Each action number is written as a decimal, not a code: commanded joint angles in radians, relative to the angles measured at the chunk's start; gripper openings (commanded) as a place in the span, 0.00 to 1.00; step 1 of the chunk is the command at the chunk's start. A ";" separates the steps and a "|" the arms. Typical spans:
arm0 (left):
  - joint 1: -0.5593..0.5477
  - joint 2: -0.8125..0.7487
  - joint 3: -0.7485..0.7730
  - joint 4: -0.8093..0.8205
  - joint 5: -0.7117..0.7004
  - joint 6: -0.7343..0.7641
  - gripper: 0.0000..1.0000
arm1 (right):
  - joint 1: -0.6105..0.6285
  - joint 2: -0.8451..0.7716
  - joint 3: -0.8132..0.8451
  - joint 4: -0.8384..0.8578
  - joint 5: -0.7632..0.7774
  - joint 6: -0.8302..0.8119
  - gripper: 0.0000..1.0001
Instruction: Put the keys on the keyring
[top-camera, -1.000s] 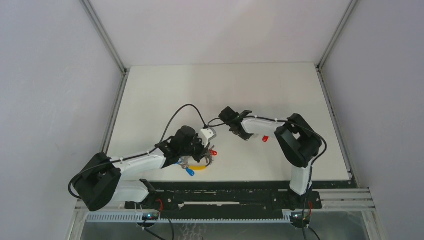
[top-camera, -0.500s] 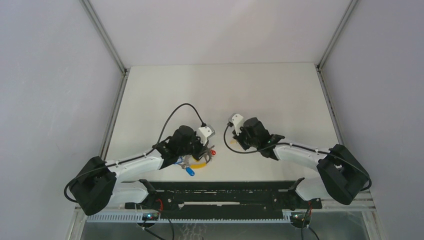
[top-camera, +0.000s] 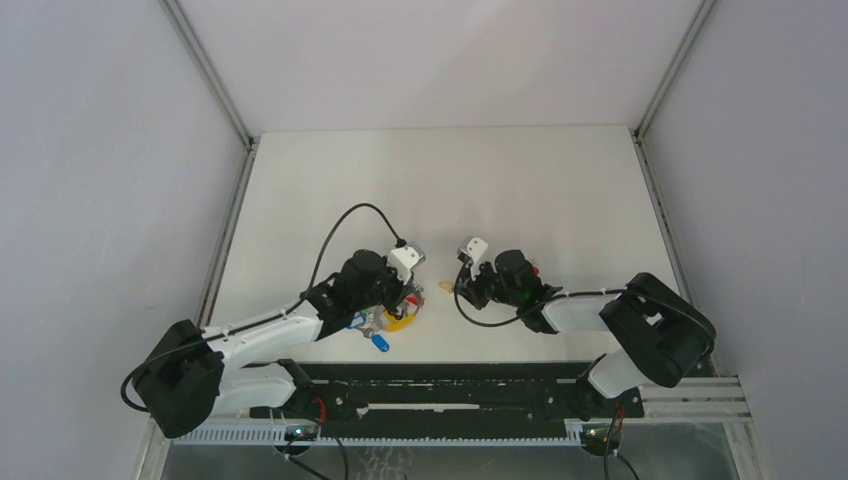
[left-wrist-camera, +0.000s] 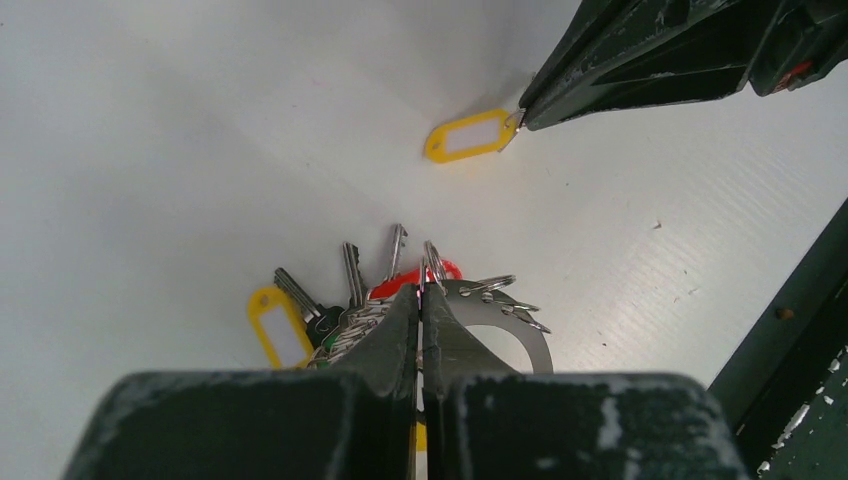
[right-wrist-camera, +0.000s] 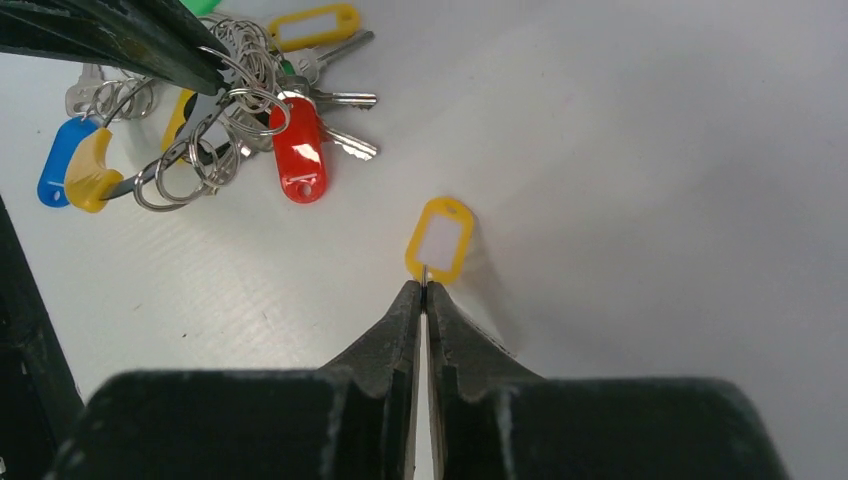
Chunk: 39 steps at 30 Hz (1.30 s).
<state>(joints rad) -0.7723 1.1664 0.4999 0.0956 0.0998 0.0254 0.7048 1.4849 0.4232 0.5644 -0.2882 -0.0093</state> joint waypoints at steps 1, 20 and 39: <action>-0.004 -0.026 -0.001 0.061 -0.031 -0.016 0.00 | -0.020 -0.012 0.013 0.048 -0.020 0.024 0.05; 0.015 -0.053 -0.016 0.062 -0.140 -0.062 0.00 | 0.083 -0.133 0.242 -0.610 0.139 -0.079 0.37; 0.215 -0.070 -0.047 0.049 -0.156 -0.235 0.00 | 0.298 0.197 0.661 -1.120 0.479 -0.468 0.42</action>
<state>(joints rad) -0.5629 1.1313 0.4801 0.1036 -0.0502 -0.1772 0.9760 1.6550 1.0237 -0.4938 0.0937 -0.3943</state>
